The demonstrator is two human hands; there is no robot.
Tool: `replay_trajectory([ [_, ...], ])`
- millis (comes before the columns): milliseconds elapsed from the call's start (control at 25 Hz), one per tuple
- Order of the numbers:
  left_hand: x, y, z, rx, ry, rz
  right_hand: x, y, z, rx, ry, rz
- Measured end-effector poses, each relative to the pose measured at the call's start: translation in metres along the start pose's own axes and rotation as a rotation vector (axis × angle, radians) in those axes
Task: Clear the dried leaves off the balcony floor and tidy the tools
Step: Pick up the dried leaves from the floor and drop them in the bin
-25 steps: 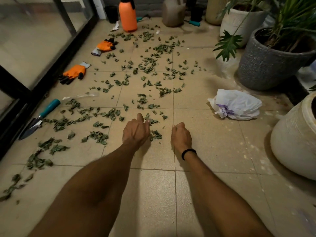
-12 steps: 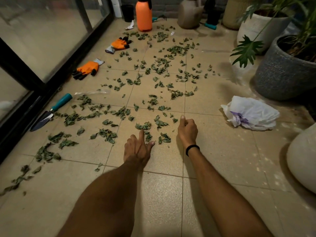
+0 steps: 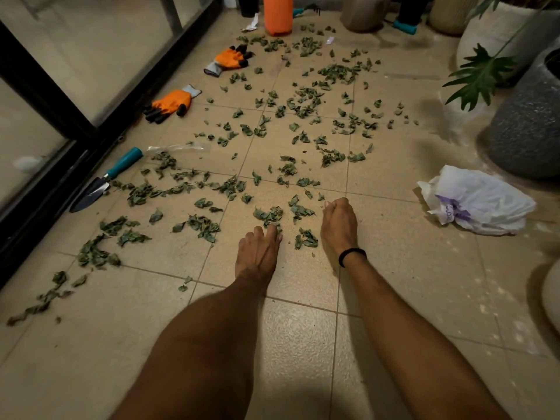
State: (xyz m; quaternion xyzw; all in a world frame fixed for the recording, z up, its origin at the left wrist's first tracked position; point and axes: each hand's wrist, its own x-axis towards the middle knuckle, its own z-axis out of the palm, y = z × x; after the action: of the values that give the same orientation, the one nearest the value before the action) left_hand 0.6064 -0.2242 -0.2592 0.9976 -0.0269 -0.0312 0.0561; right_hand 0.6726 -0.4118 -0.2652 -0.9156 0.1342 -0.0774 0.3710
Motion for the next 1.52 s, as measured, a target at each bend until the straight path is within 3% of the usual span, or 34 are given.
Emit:
replay_trajectory([
  [120,0.003,0.006,-0.005,-0.049,-0.065,-0.023,-0.012,-0.004,-0.01,0.143,-0.016,0.104],
  [240,0.004,0.009,-0.014,-0.211,-0.111,-0.124,-0.03,-0.005,-0.01,0.16,-0.089,0.079],
  [400,-0.004,-0.005,-0.017,-0.525,-0.102,-0.317,-0.055,-0.006,-0.004,0.018,-0.183,-0.066],
  [680,-0.013,-0.029,-0.032,-0.575,-0.004,-0.436,-0.075,-0.015,-0.001,-0.351,-0.207,-0.355],
  [760,-0.015,-0.029,-0.039,-0.684,0.025,-0.467,-0.074,-0.016,-0.002,-0.385,-0.205,-0.376],
  [880,-0.015,-0.028,-0.047,-0.797,0.061,-0.573,-0.081,-0.024,-0.005,-0.037,-0.167,-0.208],
  [1040,-0.016,-0.037,-0.044,-0.715,0.022,-0.655,-0.084,-0.04,-0.009,0.294,-0.133,0.088],
  [1200,-0.028,-0.047,-0.045,-0.735,0.031,-0.661,-0.072,-0.041,-0.002,0.669,-0.121,0.414],
  [1280,-0.033,-0.052,-0.043,-0.666,-0.026,-0.592,-0.069,-0.04,-0.005,0.774,-0.132,0.441],
  [1520,-0.03,-0.036,-0.033,-0.635,-0.073,-0.444,-0.098,-0.017,-0.005,0.074,-0.19,-0.088],
])
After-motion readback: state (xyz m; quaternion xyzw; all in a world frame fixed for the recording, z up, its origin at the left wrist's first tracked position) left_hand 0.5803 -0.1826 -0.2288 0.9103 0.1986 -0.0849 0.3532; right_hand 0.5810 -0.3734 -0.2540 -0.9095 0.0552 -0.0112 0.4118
